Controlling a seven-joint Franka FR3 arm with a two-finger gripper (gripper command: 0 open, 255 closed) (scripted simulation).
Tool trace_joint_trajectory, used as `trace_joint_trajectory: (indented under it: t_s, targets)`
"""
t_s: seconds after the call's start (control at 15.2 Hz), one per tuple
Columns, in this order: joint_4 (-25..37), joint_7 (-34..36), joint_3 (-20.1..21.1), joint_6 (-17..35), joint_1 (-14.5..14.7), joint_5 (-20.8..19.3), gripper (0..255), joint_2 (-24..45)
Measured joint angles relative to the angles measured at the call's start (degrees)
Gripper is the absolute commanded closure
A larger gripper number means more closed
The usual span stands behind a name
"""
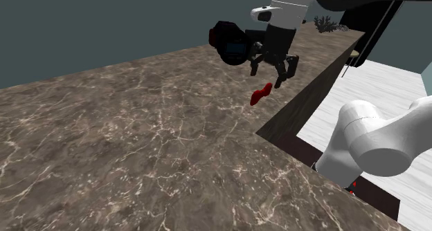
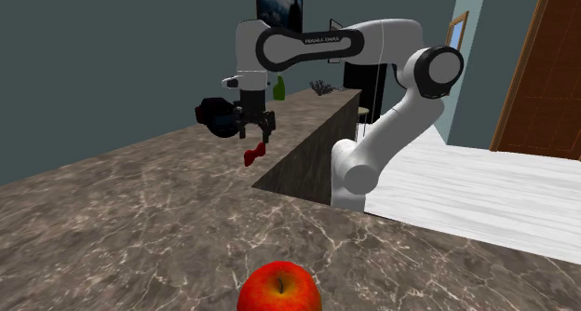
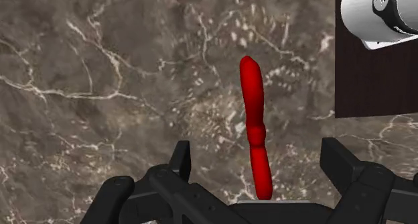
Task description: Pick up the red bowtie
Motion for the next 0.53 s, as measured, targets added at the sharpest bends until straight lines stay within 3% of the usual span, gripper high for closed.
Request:
trace_joint_trajectory:
  t_s: [0.13,0.53]
  targets:
    - [-1.73,-3.44,-0.4,1.06,1.53,-0.32,0,-0.52]
    - [-6.9,-4.72,-0.84,5.39,1.87,-0.74,0,-1.3]
